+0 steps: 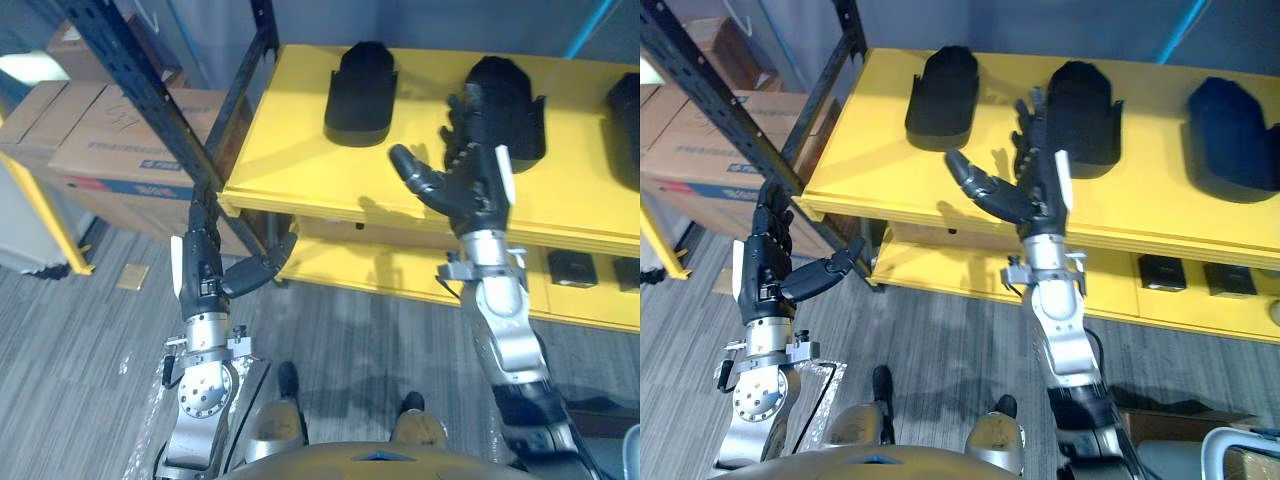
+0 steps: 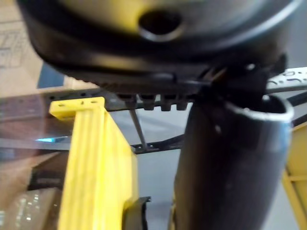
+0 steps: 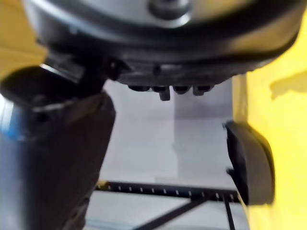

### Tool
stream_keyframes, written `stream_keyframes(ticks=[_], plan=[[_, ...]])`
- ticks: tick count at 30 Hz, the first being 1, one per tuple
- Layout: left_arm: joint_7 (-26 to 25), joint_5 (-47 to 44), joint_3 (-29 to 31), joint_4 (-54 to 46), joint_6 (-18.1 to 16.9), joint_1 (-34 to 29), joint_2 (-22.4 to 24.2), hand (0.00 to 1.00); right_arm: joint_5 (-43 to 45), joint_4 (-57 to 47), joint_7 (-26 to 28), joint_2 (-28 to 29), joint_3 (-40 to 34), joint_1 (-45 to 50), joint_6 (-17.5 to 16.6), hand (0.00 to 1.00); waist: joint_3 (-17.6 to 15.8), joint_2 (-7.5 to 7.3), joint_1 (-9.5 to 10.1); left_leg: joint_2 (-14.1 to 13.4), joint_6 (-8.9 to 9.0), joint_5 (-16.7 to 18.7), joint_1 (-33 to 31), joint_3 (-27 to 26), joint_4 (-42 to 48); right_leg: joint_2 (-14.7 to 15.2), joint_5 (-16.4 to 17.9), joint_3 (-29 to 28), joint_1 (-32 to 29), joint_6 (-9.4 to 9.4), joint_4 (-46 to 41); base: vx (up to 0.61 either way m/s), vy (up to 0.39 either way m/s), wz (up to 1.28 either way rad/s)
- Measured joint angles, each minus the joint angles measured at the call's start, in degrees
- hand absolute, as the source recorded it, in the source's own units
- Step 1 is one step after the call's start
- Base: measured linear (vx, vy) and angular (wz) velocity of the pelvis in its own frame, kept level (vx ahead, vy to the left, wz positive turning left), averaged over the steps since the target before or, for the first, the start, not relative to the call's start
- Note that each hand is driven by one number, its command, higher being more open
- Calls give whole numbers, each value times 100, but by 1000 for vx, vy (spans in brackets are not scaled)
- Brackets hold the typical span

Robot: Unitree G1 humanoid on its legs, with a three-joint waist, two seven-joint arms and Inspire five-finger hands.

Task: Walk over and take three plastic housings, then place them on the shelf

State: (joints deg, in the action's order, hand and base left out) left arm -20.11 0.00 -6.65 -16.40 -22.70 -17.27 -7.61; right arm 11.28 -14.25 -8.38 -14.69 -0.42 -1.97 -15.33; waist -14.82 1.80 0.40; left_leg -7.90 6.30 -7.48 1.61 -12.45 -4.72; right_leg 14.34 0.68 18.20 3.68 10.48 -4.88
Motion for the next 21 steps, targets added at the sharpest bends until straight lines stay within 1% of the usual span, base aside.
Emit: stream_keyframes(ticks=[1, 2, 3, 5, 7, 9, 11, 13, 15, 18, 19, 21], plan=[[10, -39, 40, -28, -108, 2, -1, 100, -149, -133, -145, 112, -221, 285, -30, 100, 69, -79, -89, -18, 15, 28, 42, -66, 0, -16, -2, -60, -8, -3, 7, 55, -18, -32], [16, -66, 58, -44, -118, 14, 1, 100, -185, -181, -216, 177, -323, 418, -32, 100, 86, -109, -114, -36, 29, 56, 85, -124, 0, -30, -5, -121, -6, -7, 7, 38, -9, -38], [18, -187, 80, -52, -128, 16, 2, 100, -177, -208, -322, 315, -499, 705, -33, 100, 185, -167, -199, -62, 39, 91, 117, -219, -1, -52, -5, -213, -14, -8, 13, 36, -7, -32], [24, -249, 79, -52, -131, 12, 52, 100, -165, -238, -394, 491, -736, 1199, -33, 100, 272, -202, -286, -82, 54, 140, 188, -355, -1, -69, -8, -340, -44, -13, 13, 28, -1, -38], [46, -314, 71, -51, -160, -41, 121, 100, -126, -238, -396, 647, -825, 1711, -32, 100, 303, -176, -395, -84, 56, 217, 267, -478, -2, -73, -8, -462, -53, -13, 18, -11, 12, -38], [67, -415, 68, -52, -249, -70, 148, 100, 212, -232, -348, 767, -830, 2276, -32, 100, 345, -113, -516, -88, 67, 278, 305, -629, -3, -89, -19, -595, -83, -23, 98, -31, 17, -31], [63, -414, 64, -52, -312, -70, 152, 100, 325, -223, -339, 860, -803, 2433, -32, 100, 379, -57, -564, -102, 73, 287, 302, -717, -4, -106, -51, -665, -148, -65, 146, -38, 10, -28], [56, -411, 38, -52, -353, -66, 150, 100, 422, -222, -200, 860, -800, 2446, -60, 100, 418, -9, -564, -129, 72, 307, 296, -792, -4, -148, -124, -744, -183, -76, 223, -30, 0, -23], [65, -411, -63, -51, -352, -67, 147, 100, 525, -216, -57, 845, -783, 2431, -196, 100, 499, 7, -549, -161, 80, 301, 289, -793, -3, -182, -141, -743, -184, -65, 229, -8, -6, -2], [79, -415, -145, -51, -352, -65, 128, 100, 469, -105, -75, 756, -783, 2248, -220, 100, 635, -23, -523, -175, 86, 296, 277, -769, -3, -197, -148, -733, -171, -57, 230, 12, -11, 5], [107, -415, -162, -51, -349, -62, 97, 100, 445, 160, -128, 659, -784, 1986, -216, 100, 709, -67, -516, -175, 86, 296, 277, -752, -4, -197, -155, -729, -157, -54, 230, 15, -2, 5], [182, -435, -163, -50, -347, -52, 47, 100, 294, 510, -216, 521, -789, 1685, -188, 100, 752, -121, -491, -173, 85, 293, 270, -731, -4, -197, -163, -722, -152, -53, 232, 1, 1, 5]])
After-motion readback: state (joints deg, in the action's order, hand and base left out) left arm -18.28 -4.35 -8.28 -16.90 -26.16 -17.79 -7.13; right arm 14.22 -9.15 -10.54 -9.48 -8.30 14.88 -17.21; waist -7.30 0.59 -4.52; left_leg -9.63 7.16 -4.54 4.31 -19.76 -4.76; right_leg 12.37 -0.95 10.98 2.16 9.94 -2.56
